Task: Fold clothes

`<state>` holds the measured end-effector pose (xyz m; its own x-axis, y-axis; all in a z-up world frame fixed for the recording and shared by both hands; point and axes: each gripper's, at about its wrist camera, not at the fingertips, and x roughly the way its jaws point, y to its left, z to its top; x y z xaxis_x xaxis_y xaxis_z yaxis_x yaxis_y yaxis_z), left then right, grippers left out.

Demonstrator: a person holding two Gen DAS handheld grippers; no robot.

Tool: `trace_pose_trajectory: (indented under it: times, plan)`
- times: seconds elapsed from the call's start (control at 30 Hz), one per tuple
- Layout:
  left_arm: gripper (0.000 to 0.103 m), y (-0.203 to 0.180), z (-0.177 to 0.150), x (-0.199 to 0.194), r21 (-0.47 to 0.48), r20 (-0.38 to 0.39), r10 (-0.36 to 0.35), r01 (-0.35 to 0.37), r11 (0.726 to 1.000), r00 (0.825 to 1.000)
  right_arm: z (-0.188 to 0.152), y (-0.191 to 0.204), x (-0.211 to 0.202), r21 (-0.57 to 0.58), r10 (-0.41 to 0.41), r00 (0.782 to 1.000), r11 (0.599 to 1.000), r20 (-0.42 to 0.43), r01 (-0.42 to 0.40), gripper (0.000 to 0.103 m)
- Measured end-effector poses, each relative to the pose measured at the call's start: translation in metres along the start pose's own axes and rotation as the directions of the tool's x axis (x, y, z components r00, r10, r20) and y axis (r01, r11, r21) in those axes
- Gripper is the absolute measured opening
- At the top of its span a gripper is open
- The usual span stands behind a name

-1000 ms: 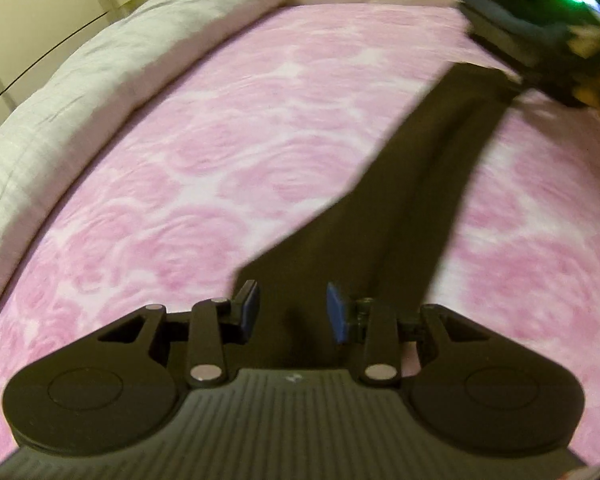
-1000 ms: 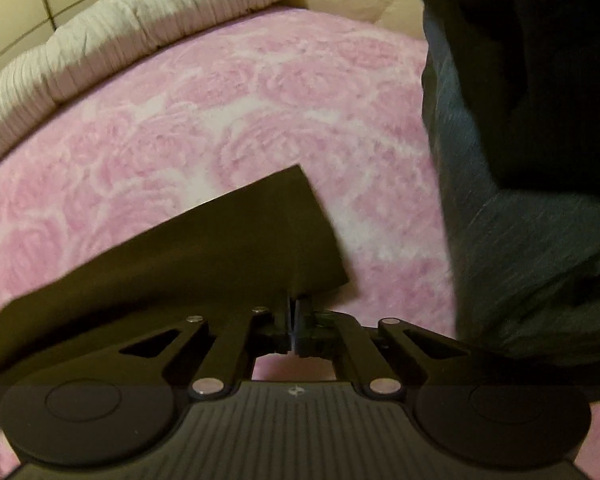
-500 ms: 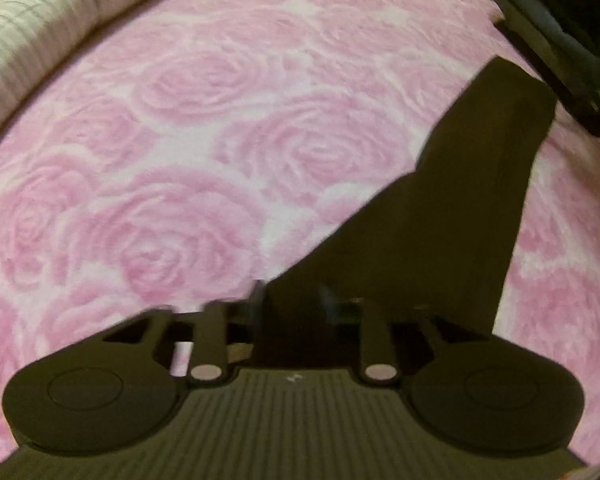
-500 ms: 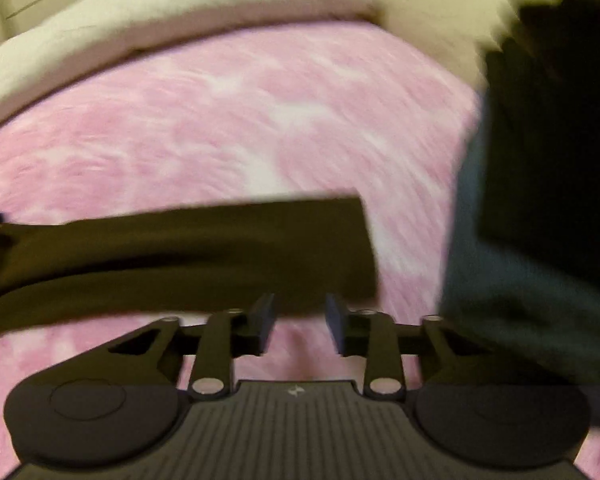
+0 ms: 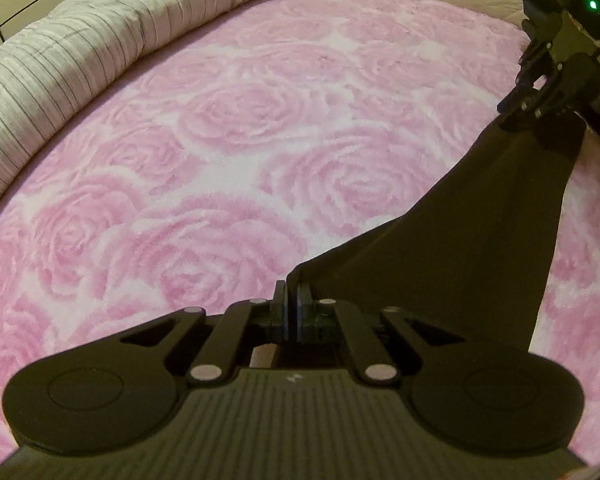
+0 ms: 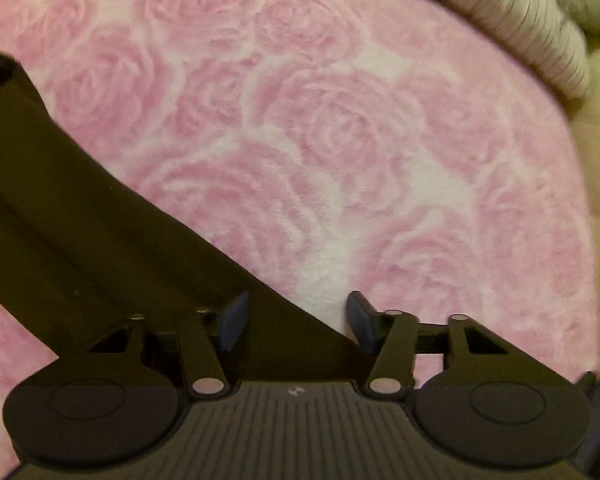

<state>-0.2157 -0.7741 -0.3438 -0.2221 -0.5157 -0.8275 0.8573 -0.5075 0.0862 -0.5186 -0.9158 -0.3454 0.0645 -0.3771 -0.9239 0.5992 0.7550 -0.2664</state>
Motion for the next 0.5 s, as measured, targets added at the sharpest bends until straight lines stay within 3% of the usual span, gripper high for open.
trace_pose_trajectory:
  times: [0.03, 0.1, 0.3, 0.33, 0.37, 0.43, 0.5]
  plan:
    - [0.002, -0.001, 0.0, -0.002, 0.008, 0.015, 0.007, -0.007, 1.0, 1.0, 0.001, -0.001, 0.001, 0.001, 0.009, 1.0, 1.0, -0.002, -0.009, 0.0]
    - [0.002, -0.001, -0.001, -0.004, 0.001, 0.031, 0.025, -0.025, 1.0, 0.999, 0.003, -0.004, 0.003, 0.003, 0.027, 1.0, 1.0, -0.005, -0.027, 0.0]
    - [0.011, 0.008, -0.009, -0.013, -0.055, 0.016, 0.052, -0.051, 0.997, 0.999, 0.007, 0.001, -0.006, 0.049, -0.111, 0.993, 0.993, 0.035, 0.109, 0.0]
    - [0.016, 0.015, -0.01, -0.022, -0.082, 0.029, 0.066, -0.064, 0.995, 0.997, 0.007, 0.001, -0.011, 0.072, -0.119, 0.992, 0.991, 0.039, 0.116, 0.001]
    - [0.016, 0.023, -0.013, -0.034, -0.106, 0.042, 0.094, -0.089, 0.99, 0.995, 0.008, 0.002, -0.018, 0.089, -0.118, 0.991, 0.99, 0.059, 0.113, 0.016]
    - [0.02, 0.046, -0.023, -0.057, -0.159, 0.049, 0.136, -0.126, 0.979, 0.99, 0.012, 0.005, -0.033, 0.116, -0.115, 0.988, 0.988, 0.106, 0.103, 0.03]
    - [0.027, 0.068, -0.036, -0.074, -0.207, 0.026, 0.166, -0.157, 0.966, 0.986, 0.021, 0.017, -0.044, 0.108, -0.037, 0.987, 0.994, 0.156, 0.02, 0.031]
